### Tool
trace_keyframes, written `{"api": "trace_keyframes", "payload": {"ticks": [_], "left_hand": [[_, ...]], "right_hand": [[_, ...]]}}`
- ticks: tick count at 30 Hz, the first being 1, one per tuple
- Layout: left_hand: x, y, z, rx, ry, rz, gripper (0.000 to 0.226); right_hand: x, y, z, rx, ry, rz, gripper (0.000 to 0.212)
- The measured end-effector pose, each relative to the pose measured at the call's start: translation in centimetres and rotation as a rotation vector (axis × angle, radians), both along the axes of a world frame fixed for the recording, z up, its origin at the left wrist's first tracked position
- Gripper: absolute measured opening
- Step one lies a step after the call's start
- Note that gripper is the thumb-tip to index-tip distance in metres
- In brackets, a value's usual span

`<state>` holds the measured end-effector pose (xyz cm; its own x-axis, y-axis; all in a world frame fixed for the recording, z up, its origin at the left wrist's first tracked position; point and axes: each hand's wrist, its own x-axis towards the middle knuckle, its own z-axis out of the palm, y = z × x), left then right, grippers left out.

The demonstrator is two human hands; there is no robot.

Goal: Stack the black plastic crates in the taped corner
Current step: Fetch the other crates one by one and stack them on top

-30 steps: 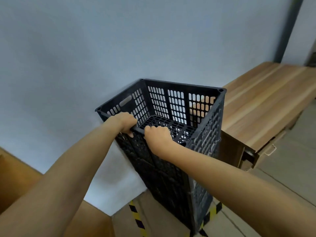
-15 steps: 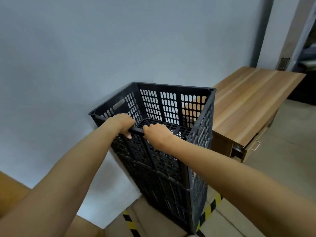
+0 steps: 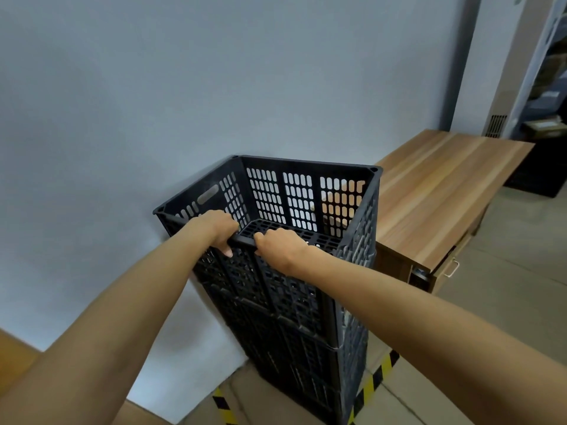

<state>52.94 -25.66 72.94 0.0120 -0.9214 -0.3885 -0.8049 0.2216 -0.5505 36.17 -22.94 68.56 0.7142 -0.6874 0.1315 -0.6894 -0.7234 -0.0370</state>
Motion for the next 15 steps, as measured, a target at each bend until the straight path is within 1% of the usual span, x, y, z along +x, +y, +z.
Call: {"api": "trace_keyframes", "payload": {"ticks": [7,11,15], "left_hand": [[0.2,-0.4,0.0,0.003,-0.001,-0.016,0.053],[0.1,-0.9,0.1,-0.004,0.024,-0.001,0.051],[-0.1,-1.9,0.2,-0.02,0.041,0.005,0.048]], "right_hand": [[-0.1,-0.2,0.2,0.029,-0.01,0.002,0.026],[-0.3,-1.0,0.4,0.028,-0.008,0.004,0.024],[-0.8,-1.7,1.0,0.057,-0.008,0.007,0.027]]}}
